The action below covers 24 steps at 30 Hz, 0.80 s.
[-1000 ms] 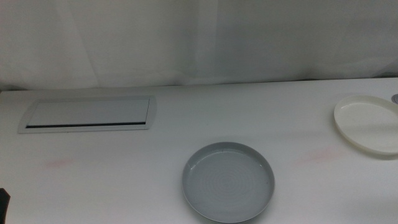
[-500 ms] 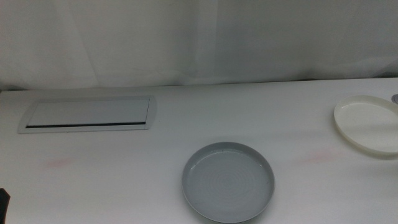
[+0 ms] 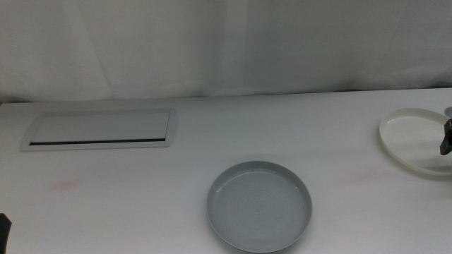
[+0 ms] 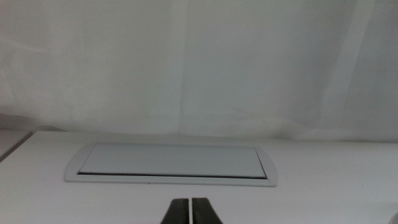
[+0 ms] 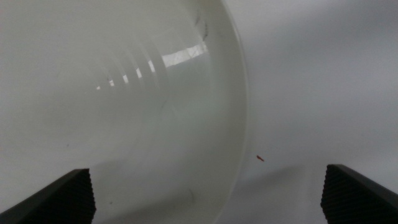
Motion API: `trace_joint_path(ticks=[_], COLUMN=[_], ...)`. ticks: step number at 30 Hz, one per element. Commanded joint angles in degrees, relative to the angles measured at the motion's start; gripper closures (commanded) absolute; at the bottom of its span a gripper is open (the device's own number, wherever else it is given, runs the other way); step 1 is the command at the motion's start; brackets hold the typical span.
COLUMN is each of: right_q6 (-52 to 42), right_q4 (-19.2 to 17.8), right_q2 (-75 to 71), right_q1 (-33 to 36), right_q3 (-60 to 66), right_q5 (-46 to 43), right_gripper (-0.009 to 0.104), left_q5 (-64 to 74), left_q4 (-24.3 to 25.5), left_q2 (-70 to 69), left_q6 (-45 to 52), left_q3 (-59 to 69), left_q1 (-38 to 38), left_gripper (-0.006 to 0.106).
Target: Stack the three bowls on top of each other.
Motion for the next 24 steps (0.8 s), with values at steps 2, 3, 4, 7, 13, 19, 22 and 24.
trace_joint_path(ticks=[2, 3, 4, 7, 13, 19, 22, 24], right_q6=[-0.06, -0.06, -0.06, -0.06, -0.06, 0.07, 0.07, 0.51], right_q4=[-0.59, -0.59, -0.59, -0.59, -0.59, -0.17, -0.01, 0.1], right_q2=[1.55, 1.51, 1.67, 1.76, 3.19, 4.83, 5.14, 5.14], right_q1=[0.33, 0.33, 0.33, 0.33, 0.33, 0.33, 0.33, 0.33], right_q3=[-0.55, -0.55, -0.55, -0.55, -0.55, -0.55, -0.55, -0.55], right_q5=[-1.37, -1.51, -1.73, -2.11, -2.0, -1.67, -1.77, -2.28], right_gripper=[-0.003, -0.003, -0.003, -0.002, 0.016, 0.069, 0.098, 0.097], left_q5=[-0.02, -0.02, -0.02, -0.02, -0.02, -0.02, -0.02, -0.02], left_q4=[-0.3, -0.3, -0.3, -0.3, -0.3, -0.3, -0.3, -0.3], left_q2=[-0.31, -0.31, -0.31, -0.31, -0.31, -0.31, -0.31, -0.31], left_q6=[-0.31, -0.31, -0.31, -0.31, -0.17, -0.17, -0.17, -0.17], left_q3=[2.15, 2.15, 2.15, 2.15, 2.15, 2.15, 2.15, 2.15], left_q1=[0.19, 0.19, 0.19, 0.19, 0.19, 0.19, 0.19, 0.19], left_gripper=[0.103, 0.103, 0.103, 0.103, 0.104, 0.104, 0.104, 0.104])
